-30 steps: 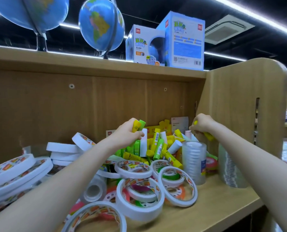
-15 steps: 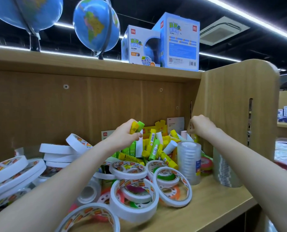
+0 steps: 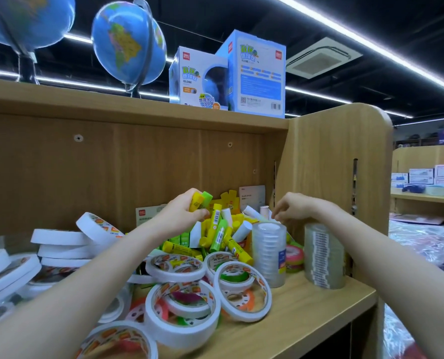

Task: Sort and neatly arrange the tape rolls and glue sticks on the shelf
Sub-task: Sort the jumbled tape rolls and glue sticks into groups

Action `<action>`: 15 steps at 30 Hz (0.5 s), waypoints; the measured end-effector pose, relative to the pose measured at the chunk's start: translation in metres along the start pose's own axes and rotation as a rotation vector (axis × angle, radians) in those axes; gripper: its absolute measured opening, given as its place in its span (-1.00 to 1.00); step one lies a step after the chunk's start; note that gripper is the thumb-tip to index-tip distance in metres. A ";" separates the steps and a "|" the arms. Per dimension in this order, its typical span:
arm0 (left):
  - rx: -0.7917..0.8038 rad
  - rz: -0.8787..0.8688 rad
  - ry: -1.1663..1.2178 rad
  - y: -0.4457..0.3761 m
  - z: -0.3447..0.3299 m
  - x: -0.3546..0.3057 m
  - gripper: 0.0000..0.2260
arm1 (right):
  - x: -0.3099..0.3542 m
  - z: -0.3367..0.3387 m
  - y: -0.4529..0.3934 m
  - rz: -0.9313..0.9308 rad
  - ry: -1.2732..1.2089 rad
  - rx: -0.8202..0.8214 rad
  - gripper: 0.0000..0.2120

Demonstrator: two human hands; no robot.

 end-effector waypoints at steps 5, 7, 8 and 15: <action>0.006 0.017 0.006 0.001 -0.001 0.001 -0.89 | -0.006 0.000 0.001 -0.073 0.107 0.058 -0.87; -0.003 0.012 0.011 0.001 0.000 0.001 -0.87 | -0.007 -0.002 0.009 -0.088 0.233 0.156 -0.97; -0.005 0.009 0.011 0.001 0.000 0.000 -0.86 | -0.008 -0.003 0.011 -0.085 0.243 0.177 -0.97; 0.005 -0.025 0.032 0.006 -0.007 -0.008 -0.87 | 0.012 0.017 0.018 0.099 -0.150 -0.045 -0.89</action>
Point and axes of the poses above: each hand's wrist, its own y-axis away from the middle knuckle, its own z-axis out of the back of the hand, x = y × z, the point moved 6 cm from there along -y, towards the middle knuckle, and after that the axes turned 8 degrees about -z, right-handed, at the moved point
